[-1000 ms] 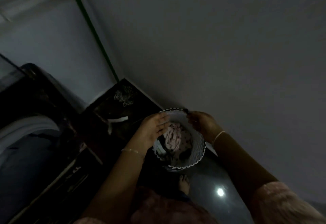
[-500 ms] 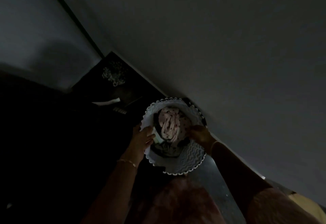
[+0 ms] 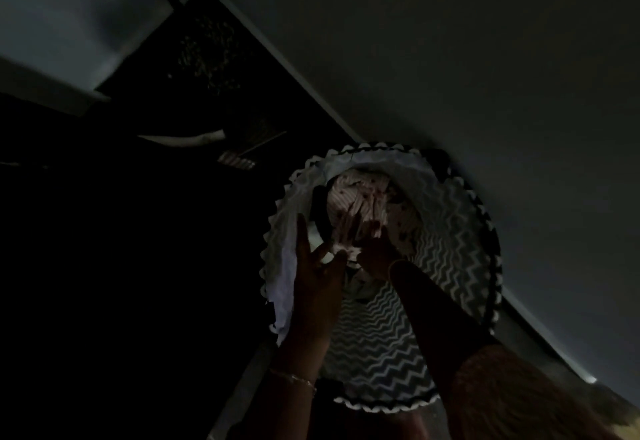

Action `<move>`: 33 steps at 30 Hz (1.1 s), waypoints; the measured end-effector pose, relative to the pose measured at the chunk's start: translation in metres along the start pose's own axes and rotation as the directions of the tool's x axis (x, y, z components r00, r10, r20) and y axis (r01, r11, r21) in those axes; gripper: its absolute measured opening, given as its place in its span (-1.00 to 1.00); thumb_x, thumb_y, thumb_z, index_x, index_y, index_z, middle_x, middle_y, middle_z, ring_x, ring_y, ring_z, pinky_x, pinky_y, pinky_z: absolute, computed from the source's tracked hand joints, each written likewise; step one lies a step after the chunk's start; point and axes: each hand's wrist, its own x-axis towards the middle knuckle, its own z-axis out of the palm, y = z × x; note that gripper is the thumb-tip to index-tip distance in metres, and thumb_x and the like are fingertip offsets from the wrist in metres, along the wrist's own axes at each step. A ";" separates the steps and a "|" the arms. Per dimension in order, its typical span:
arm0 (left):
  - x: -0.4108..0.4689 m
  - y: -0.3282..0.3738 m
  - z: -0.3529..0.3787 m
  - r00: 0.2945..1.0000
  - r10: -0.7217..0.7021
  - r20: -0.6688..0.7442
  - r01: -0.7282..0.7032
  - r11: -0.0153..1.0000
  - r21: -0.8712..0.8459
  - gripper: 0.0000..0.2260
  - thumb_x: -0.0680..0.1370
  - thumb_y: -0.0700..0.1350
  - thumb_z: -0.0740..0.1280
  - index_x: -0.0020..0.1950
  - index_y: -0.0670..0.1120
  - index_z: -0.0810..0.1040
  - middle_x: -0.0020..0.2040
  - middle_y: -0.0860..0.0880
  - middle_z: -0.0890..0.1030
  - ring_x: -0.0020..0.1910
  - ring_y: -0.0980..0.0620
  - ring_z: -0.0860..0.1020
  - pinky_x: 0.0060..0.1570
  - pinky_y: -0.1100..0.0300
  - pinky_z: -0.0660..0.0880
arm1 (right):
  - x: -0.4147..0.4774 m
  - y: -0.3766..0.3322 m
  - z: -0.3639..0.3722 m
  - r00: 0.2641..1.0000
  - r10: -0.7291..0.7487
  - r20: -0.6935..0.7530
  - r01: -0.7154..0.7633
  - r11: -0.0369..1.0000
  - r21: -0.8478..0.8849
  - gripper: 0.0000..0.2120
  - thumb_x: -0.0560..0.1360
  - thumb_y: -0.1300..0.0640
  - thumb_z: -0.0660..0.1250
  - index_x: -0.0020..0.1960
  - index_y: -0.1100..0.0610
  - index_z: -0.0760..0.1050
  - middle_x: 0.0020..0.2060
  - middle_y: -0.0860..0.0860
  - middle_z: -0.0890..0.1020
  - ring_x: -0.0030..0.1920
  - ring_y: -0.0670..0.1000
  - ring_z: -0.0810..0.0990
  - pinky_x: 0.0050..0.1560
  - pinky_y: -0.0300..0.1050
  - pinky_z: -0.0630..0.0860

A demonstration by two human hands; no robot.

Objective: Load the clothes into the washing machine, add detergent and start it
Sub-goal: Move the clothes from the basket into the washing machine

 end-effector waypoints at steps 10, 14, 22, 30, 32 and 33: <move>0.004 -0.021 -0.005 0.961 -0.275 0.035 0.277 0.948 -0.157 -0.48 0.56 -0.30 0.26 0.48 0.00 0.22 0.36 -0.23 0.45 0.28 -0.23 0.48 -0.12 0.24 0.52 | 0.034 0.020 0.027 1.000 -0.025 0.000 0.025 0.999 -0.024 -0.50 0.61 0.06 0.18 0.50 0.21 0.22 0.49 0.21 0.22 0.48 0.17 0.20 0.48 0.04 0.12; -0.010 -0.007 -0.019 0.948 -0.278 0.157 0.305 0.935 -0.182 -0.59 0.61 -0.34 0.08 0.47 -0.24 0.21 0.02 -0.17 0.62 0.03 -0.19 0.56 -0.27 0.25 0.49 | -0.005 0.018 0.011 0.992 -0.034 -0.124 0.065 0.964 0.256 -0.63 0.57 0.12 0.25 0.33 0.24 0.44 0.26 0.15 0.50 0.24 0.04 0.51 0.32 -0.08 0.31; -0.060 0.044 -0.018 0.912 -0.367 0.185 0.394 0.908 -0.141 -0.70 0.65 -0.25 0.08 0.39 -0.12 0.30 0.20 -0.21 0.49 0.01 -0.10 0.57 -0.09 0.18 0.46 | -0.143 -0.009 -0.043 0.952 0.102 -0.289 0.206 0.484 0.851 -0.60 0.45 0.46 0.31 0.28 0.31 0.47 0.07 0.12 0.57 -0.23 -0.09 0.58 -0.33 -0.41 0.53; -0.111 0.106 -0.013 0.953 -0.102 0.286 0.053 0.983 0.174 -0.30 0.44 -0.42 0.39 0.50 -0.16 0.17 0.46 -0.18 0.31 0.40 -0.17 0.36 0.34 -0.11 0.37 | -0.253 -0.061 -0.070 0.969 -0.056 -0.240 0.246 0.190 0.950 -0.73 0.51 0.40 0.23 -0.20 0.18 0.65 -0.28 0.05 0.70 -0.22 -0.01 0.66 -0.17 -0.17 0.56; -0.124 0.117 -0.017 0.928 -0.028 0.372 -0.140 0.899 0.415 0.10 0.18 -0.04 0.65 0.56 -0.04 0.06 0.55 -0.01 0.15 0.52 0.00 0.16 0.45 -0.03 0.21 | -0.284 -0.075 -0.072 0.964 -0.154 -0.216 0.236 0.120 0.964 -0.79 0.52 0.31 0.26 0.10 0.26 0.58 -0.03 0.15 0.67 -0.01 0.10 0.64 -0.04 -0.09 0.59; -0.132 0.123 -0.018 0.907 -0.022 0.421 -0.227 0.815 0.532 0.22 0.11 0.12 0.65 0.57 0.02 -0.03 0.56 0.08 0.05 0.53 0.09 0.05 0.48 0.09 0.08 | -0.300 -0.081 -0.074 0.955 -0.210 -0.209 0.231 0.084 0.969 -0.70 0.49 0.28 0.26 0.21 0.28 0.52 0.07 0.18 0.64 0.06 0.13 0.62 0.02 -0.05 0.60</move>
